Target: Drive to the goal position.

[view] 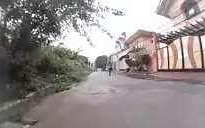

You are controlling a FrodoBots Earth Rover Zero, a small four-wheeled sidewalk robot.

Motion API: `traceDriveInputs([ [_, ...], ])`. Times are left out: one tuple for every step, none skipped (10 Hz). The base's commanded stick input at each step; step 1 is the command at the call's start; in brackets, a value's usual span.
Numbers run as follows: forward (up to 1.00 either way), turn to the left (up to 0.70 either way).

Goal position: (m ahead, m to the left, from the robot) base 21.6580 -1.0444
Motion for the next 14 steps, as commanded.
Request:
traceDriveInputs([
  [1.00, 0.00],
  [1.00, 0.00],
  [1.00, 0.00],
  [1.00, 0.00],
  [1.00, 0.00],
  [1.00, 0.00],
  [1.00, 0.00],
  [1.00, 0.00],
  [1.00, 0.00],
  [1.00, 0.00],
  [1.00, 0.00],
  [1.00, 0.00],
  [1.00, -0.07],
  [1.00, -0.28],
])
